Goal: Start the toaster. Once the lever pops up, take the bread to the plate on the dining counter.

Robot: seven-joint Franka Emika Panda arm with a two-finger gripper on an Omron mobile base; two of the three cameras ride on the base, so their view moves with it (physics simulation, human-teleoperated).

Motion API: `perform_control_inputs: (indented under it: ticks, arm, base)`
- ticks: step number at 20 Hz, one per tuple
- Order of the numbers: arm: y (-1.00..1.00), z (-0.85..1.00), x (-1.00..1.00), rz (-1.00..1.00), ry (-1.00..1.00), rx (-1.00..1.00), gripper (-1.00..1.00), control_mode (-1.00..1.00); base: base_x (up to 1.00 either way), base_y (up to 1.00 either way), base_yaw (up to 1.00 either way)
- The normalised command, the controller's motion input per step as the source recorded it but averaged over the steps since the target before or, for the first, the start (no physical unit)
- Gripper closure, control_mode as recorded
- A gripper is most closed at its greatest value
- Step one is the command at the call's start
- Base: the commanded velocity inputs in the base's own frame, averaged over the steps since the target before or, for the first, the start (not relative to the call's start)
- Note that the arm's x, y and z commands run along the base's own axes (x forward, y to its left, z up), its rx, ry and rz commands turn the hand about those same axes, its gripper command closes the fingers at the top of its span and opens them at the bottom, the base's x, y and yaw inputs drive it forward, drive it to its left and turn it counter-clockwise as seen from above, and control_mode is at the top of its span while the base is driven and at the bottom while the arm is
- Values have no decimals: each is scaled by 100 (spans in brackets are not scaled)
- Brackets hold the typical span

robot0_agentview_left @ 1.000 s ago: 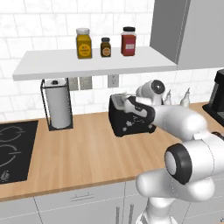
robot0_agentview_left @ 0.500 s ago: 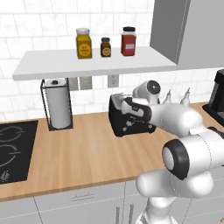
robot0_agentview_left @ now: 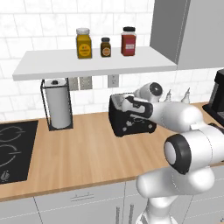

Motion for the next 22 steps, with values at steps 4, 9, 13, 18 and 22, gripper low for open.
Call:
perform_control_inputs:
  ticks: [4,9,13,18,22]
  arm:
    - [-9,-7,0,-2,0,0,-100,-100]
    - [0,-11,1,-2,0,0,-100,-100]
    - [0,0,0,0,0,0,-100,-100]
    - [2,0,0,0,0,0,-100,-100]
    - [1,0,2,0,0,0,-100,-100]
  base:
    - [0,0,0]
    - [0,0,0]
    - [0,0,0]
    - [0,0,0]
    - [0,0,0]
